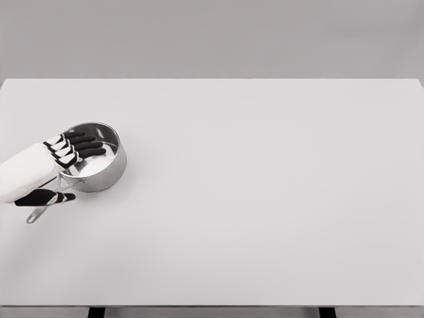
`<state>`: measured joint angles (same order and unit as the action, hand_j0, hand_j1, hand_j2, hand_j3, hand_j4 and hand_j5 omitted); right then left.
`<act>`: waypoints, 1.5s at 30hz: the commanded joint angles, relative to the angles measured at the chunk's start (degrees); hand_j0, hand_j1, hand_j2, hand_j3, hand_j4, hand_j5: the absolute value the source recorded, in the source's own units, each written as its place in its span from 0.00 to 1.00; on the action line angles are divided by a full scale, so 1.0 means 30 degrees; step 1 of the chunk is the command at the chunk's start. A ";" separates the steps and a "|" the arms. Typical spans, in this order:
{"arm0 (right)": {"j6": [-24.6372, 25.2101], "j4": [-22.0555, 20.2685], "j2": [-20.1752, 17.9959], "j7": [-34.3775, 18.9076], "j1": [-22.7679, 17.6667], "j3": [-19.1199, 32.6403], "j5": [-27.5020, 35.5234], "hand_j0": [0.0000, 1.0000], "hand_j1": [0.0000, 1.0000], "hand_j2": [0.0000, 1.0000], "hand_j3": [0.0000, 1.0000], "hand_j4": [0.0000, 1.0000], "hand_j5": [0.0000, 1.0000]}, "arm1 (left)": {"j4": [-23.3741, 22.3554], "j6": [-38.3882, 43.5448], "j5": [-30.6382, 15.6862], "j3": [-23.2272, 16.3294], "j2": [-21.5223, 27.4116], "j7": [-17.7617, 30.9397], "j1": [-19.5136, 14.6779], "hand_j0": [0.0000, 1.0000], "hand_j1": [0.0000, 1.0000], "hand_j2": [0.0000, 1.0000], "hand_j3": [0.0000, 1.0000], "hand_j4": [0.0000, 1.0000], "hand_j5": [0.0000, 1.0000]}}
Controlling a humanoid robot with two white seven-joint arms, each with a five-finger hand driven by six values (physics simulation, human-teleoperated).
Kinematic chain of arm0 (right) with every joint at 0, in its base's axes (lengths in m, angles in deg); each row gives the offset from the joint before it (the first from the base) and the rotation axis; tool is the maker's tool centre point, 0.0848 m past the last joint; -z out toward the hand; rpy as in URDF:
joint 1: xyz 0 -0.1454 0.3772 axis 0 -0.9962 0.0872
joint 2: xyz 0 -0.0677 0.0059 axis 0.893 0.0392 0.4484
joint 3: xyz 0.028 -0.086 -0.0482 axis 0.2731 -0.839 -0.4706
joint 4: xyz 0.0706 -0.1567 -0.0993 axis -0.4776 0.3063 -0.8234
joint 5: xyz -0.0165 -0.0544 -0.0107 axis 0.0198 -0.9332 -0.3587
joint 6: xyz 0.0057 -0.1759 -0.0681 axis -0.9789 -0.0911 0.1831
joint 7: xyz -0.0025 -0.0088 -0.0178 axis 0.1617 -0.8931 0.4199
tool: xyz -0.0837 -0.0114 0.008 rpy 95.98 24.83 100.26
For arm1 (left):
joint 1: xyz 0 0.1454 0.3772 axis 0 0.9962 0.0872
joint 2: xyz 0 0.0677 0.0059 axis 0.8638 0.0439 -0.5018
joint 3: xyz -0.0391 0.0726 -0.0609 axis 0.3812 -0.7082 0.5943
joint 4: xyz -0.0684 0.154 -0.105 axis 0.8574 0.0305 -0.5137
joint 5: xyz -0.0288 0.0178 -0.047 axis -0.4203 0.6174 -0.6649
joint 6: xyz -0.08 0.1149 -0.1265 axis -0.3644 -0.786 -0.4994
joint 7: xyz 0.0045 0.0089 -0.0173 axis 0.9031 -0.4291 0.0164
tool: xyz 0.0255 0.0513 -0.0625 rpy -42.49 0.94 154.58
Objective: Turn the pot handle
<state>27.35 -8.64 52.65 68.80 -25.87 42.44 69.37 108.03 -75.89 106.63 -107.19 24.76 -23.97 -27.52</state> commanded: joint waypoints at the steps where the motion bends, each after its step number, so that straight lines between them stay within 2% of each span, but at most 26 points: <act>1: -0.0011 -0.0003 -0.0002 -0.0033 0.0000 0.0006 -0.0008 1.00 1.00 1.00 1.00 1.00 1.00 | 0.0003 -0.0020 0.0195 0.0174 -0.0004 0.0006 0.0000 1.00 1.00 1.00 1.00 1.00 1.00; 6: -0.0011 -0.0003 -0.0002 -0.0033 0.0000 0.0006 -0.0008 1.00 1.00 1.00 1.00 1.00 1.00 | 0.0003 -0.0020 0.0370 0.0174 -0.0356 -0.0023 0.0381 1.00 1.00 1.00 1.00 1.00 1.00; 8: -0.0011 -0.0003 -0.0002 -0.0004 0.0000 0.0006 -0.0008 1.00 1.00 1.00 1.00 1.00 1.00 | 0.0003 -0.0020 0.0868 0.0203 -0.0444 -0.0023 0.0381 1.00 1.00 1.00 1.00 1.00 1.00; 16: -0.0011 -0.0003 -0.0002 -0.0004 0.0000 0.0006 -0.0008 1.00 1.00 1.00 1.00 1.00 1.00 | -0.0026 -0.0020 0.1190 0.0613 -0.0444 -0.0052 0.0410 1.00 1.00 1.00 1.00 1.00 1.00; 19: -0.0011 -0.0003 -0.0002 -0.0004 0.0000 0.0006 -0.0008 1.00 1.00 1.00 1.00 1.00 1.00 | -0.0026 -0.0020 0.1688 0.1287 -0.0444 -0.0023 0.0908 1.00 1.00 1.00 1.00 1.00 1.00; 23: 0.0018 -0.0003 -0.0002 -0.0004 0.0000 0.0006 -0.0008 1.00 1.00 1.00 1.00 1.00 1.00 | -0.0026 -0.0020 0.1718 0.1404 -0.0415 -0.0023 0.1025 1.00 1.00 1.00 1.00 1.00 1.00; 27: -0.0011 -0.0003 -0.0002 -0.0033 0.0000 0.0006 -0.0008 1.00 1.00 1.00 1.00 1.00 1.00 | -0.0026 -0.0020 0.2275 0.2518 -0.0444 -0.0023 0.1670 1.00 1.00 1.00 1.00 1.00 1.00; 40: -0.0011 -0.0003 -0.0002 -0.0004 0.0000 0.0006 0.0021 1.00 1.00 1.00 1.00 1.00 1.00 | -0.0026 -0.0020 0.2743 0.2459 -0.0560 -0.0023 0.2080 1.00 1.00 1.00 1.00 1.00 1.00; 45: 0.0018 -0.0003 -0.0002 -0.0004 0.0000 0.0006 -0.0008 1.00 1.00 1.00 1.00 1.00 1.00 | -0.0026 -0.0020 0.3768 0.2518 -0.1029 -0.0052 0.2080 1.00 1.00 1.00 1.00 1.00 1.00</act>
<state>27.35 -8.64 52.65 68.80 -25.87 42.43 69.37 107.92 -75.89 117.06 -99.69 22.25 -24.06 -21.28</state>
